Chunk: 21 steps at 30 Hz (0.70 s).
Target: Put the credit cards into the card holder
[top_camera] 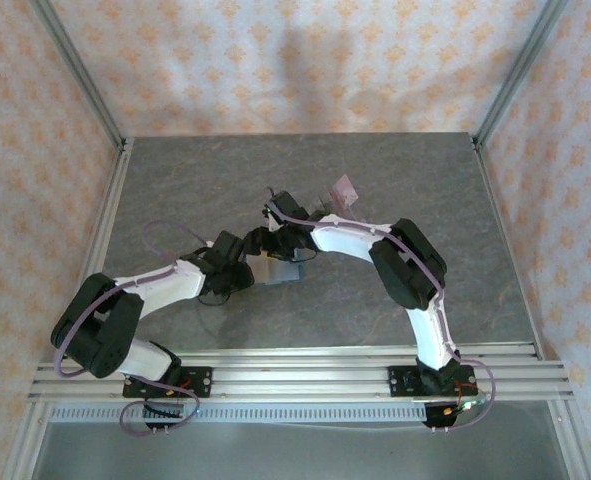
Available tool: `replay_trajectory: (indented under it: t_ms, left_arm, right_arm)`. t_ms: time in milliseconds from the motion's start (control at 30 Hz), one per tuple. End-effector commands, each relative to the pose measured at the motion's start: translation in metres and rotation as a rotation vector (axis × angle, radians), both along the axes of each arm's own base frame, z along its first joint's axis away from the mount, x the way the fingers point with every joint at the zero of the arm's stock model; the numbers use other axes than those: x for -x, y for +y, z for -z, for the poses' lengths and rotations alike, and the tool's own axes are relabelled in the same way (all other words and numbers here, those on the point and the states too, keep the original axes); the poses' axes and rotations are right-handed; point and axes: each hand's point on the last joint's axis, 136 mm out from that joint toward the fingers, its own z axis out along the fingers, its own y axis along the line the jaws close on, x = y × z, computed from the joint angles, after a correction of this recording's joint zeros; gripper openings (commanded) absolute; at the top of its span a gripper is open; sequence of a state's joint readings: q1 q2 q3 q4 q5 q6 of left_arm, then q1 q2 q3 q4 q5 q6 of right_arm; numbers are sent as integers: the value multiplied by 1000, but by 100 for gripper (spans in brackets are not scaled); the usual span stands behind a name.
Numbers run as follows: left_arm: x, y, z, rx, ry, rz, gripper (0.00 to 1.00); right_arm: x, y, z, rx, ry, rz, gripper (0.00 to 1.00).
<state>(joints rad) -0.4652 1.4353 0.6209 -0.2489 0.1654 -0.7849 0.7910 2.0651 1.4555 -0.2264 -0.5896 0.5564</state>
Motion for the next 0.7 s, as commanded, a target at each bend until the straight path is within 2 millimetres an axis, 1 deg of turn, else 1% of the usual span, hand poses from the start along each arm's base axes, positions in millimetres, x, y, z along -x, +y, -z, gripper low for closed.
replay_trajectory:
  t_ms: [0, 33, 100, 200, 233, 300, 367, 467, 567, 667]
  left_arm:
    - [21, 16, 25, -76, 61, 4, 37]
    - [22, 17, 24, -82, 60, 5, 37]
    - [22, 22, 19, -102, 50, 3, 38]
    - [18, 23, 8, -122, 37, 15, 38]
    - [15, 21, 5, -123, 30, 19, 38]
    - [11, 18, 2, -119, 26, 30, 38]
    - [8, 15, 2, -117, 28, 39, 38]
    - [5, 6, 8, -99, 37, 52, 38]
    - [3, 1, 12, -115, 55, 63, 37]
    - [3, 4, 11, -138, 55, 48, 37]
  right_arm:
    - [-19, -16, -64, 31, -141, 45, 65]
    - [-21, -21, -72, 45, -158, 58, 65]
    - [-30, -40, -87, 105, -204, 108, 64]
    - [-35, -87, -110, 249, -275, 192, 58]
    - [-35, -109, -116, 320, -306, 225, 55]
    - [-32, -146, -129, 422, -362, 279, 51]
    - [-29, -174, -140, 462, -397, 320, 48]
    - [-27, -213, -148, 526, -419, 372, 44]
    - [-29, -237, -149, 540, -403, 391, 38]
    - [-35, -248, -146, 569, -377, 387, 35]
